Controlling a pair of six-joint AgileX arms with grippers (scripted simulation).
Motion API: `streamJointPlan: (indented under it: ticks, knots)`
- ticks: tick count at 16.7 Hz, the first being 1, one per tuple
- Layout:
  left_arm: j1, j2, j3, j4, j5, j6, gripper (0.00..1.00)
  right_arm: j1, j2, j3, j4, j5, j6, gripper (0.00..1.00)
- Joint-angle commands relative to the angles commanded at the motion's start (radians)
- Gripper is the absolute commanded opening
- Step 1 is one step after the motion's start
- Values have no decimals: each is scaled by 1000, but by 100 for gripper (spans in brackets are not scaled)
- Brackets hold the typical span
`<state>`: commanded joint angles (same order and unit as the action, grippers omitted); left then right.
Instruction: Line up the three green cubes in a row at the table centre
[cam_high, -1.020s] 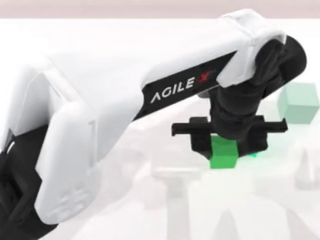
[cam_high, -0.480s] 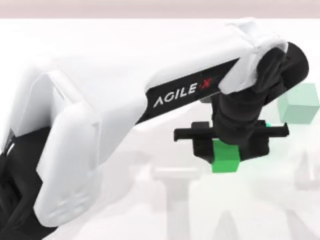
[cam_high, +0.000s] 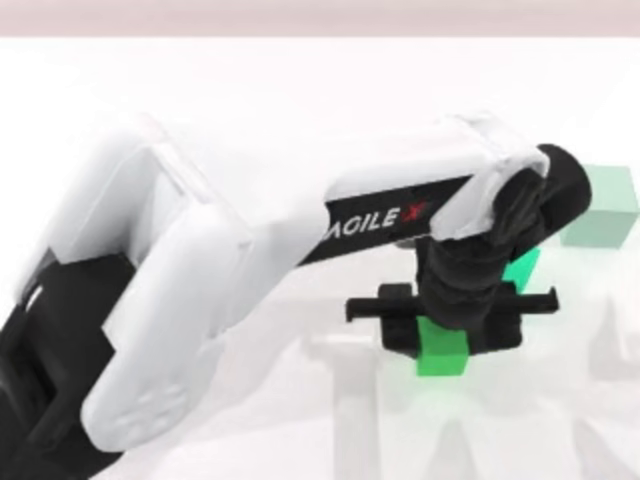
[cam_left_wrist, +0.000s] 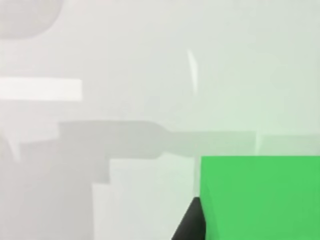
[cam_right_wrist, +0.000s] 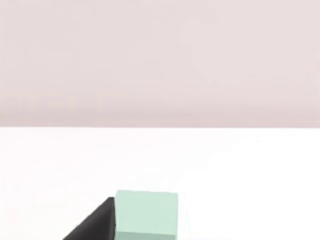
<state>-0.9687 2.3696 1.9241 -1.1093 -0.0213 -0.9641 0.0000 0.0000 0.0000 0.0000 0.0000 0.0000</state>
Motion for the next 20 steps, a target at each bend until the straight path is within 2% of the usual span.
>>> streamJointPlan:
  ticks: [2,15,20]
  knots:
    - [0,0,0,0,0,0,0,0,0,0,0,0,0,100]
    - [0,0,0,0,0,0,98,0,0,0,0,0,0,100]
    - [0,0,0,0,0,0,100,0,0,0,0,0,0,100]
